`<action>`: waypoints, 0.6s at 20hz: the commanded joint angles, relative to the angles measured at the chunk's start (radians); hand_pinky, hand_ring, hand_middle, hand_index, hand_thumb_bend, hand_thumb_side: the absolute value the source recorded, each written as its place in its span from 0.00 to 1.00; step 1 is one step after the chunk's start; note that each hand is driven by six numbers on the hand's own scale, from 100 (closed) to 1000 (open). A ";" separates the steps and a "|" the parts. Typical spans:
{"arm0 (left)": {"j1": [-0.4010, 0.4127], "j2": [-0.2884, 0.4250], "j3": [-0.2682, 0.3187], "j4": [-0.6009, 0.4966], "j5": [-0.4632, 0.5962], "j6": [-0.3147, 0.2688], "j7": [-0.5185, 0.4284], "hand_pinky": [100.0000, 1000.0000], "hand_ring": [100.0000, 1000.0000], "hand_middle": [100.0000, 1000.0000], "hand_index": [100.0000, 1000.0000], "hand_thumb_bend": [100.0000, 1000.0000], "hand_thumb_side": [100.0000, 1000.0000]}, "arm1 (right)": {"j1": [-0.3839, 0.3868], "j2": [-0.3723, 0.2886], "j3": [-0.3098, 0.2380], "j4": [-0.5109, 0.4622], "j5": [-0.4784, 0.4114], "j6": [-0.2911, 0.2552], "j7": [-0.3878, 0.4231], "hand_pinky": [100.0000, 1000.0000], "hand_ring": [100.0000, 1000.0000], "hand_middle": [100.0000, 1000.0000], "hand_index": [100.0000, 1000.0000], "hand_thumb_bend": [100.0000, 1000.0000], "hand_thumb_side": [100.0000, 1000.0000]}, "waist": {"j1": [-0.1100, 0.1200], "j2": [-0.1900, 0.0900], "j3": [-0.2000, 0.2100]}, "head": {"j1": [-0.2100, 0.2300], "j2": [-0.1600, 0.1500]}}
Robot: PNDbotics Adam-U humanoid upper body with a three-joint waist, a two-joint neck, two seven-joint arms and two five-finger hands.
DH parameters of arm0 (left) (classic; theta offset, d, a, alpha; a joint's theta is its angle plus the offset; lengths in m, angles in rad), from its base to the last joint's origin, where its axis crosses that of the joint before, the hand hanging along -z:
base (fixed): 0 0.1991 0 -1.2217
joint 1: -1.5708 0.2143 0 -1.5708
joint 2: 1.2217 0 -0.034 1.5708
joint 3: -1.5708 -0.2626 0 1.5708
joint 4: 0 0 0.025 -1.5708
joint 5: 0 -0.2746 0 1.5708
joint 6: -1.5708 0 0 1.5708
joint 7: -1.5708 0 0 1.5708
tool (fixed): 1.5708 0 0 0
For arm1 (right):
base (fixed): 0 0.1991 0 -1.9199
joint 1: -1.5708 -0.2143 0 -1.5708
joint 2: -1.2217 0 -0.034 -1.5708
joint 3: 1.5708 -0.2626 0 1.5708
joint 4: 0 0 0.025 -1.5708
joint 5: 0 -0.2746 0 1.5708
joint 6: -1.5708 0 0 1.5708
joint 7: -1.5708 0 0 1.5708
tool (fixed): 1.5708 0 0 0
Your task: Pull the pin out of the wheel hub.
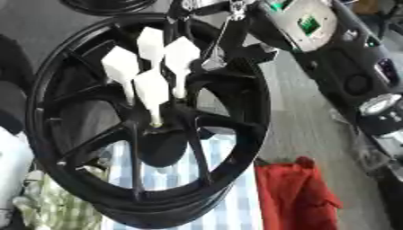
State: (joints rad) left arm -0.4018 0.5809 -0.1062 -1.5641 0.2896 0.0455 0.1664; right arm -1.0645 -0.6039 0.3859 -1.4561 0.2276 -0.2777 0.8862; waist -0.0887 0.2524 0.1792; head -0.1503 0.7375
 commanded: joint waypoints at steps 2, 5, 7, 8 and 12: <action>-0.003 0.036 0.005 -0.010 -0.003 -0.001 -0.004 0.66 0.74 0.73 0.74 0.00 0.85 | -0.032 -0.038 -0.037 -0.037 -0.023 0.012 -0.007 0.76 0.53 0.27 0.40 0.00 0.00 | 0.009 -0.028 -0.004 | -0.001 0.005; 0.002 0.039 0.005 -0.008 -0.003 0.000 -0.005 0.66 0.74 0.73 0.74 0.00 0.85 | -0.035 -0.054 -0.052 -0.046 -0.028 0.027 -0.015 0.75 0.53 0.27 0.40 0.02 0.00 | 0.008 -0.037 -0.012 | 0.002 0.012; 0.008 0.042 0.007 -0.007 -0.004 -0.001 -0.004 0.66 0.74 0.73 0.74 0.00 0.85 | -0.032 -0.075 -0.071 -0.051 -0.040 0.036 -0.023 0.75 0.53 0.26 0.40 0.01 0.00 | 0.005 -0.044 -0.019 | 0.006 0.017; 0.010 0.043 0.007 -0.007 -0.003 -0.001 -0.003 0.66 0.74 0.73 0.74 0.00 0.85 | -0.029 -0.085 -0.082 -0.053 -0.047 0.042 -0.029 0.75 0.53 0.27 0.40 0.00 0.00 | 0.004 -0.047 -0.023 | 0.009 0.018; 0.017 0.047 0.011 -0.010 -0.001 -0.003 0.001 0.66 0.74 0.73 0.75 0.00 0.84 | 0.012 -0.169 -0.169 -0.068 -0.110 0.079 -0.094 0.75 0.53 0.27 0.40 0.00 0.00 | 0.000 -0.053 -0.035 | 0.021 0.016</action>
State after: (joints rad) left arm -0.3779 0.5901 -0.1073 -1.5640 0.2900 0.0465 0.1653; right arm -1.0384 -0.7185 0.2539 -1.5039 0.1397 -0.2081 0.8109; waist -0.0960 0.2219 0.1436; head -0.1328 0.7536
